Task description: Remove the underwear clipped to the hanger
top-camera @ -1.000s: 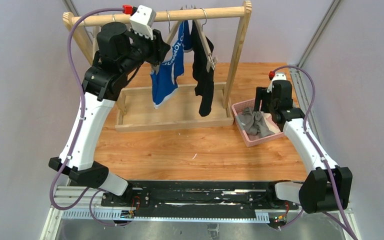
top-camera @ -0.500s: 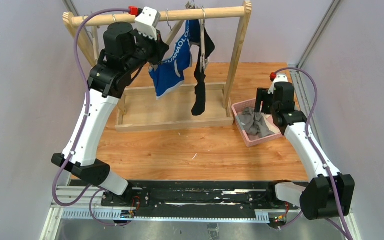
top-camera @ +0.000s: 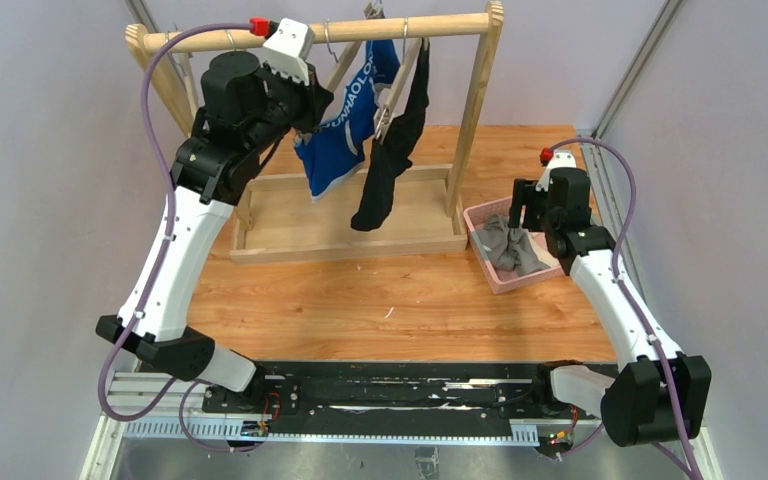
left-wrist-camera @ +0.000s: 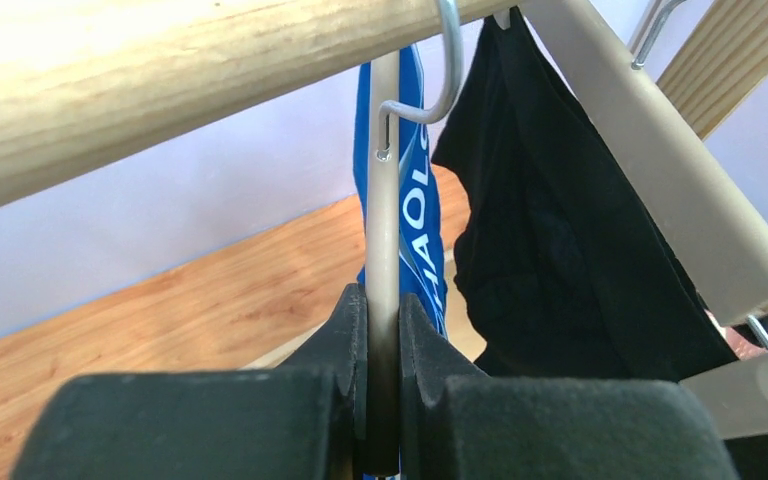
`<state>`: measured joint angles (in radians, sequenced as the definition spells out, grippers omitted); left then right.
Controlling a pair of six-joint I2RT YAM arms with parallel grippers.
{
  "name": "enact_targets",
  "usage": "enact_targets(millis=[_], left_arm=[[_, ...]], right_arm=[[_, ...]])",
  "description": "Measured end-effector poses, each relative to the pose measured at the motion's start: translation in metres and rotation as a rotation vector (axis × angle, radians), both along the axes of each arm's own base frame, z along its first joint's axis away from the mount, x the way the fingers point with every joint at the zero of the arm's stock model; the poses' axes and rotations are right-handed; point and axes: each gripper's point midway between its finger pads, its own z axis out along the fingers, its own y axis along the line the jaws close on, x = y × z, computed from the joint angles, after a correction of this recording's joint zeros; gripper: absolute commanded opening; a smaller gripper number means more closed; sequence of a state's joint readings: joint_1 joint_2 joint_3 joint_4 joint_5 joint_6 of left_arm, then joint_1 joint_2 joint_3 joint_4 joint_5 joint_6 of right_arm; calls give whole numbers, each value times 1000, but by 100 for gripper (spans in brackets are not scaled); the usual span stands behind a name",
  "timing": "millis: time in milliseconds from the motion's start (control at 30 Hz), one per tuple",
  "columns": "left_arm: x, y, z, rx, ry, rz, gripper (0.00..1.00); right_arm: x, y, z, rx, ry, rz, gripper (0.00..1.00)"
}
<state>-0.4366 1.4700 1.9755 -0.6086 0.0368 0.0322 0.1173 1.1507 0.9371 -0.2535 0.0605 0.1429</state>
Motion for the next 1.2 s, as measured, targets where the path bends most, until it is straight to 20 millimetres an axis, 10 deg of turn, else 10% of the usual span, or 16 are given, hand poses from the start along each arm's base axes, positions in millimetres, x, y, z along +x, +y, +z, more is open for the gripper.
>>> enact_targets(millis=[467, 1200], left_arm=[[-29, 11, 25, -27, -87, -19, 0], [-132, 66, -83, 90, 97, 5, 0]], right_arm=[[-1, 3, -6, 10, 8, 17, 71], [-2, 15, -9, 55, 22, 59, 67]])
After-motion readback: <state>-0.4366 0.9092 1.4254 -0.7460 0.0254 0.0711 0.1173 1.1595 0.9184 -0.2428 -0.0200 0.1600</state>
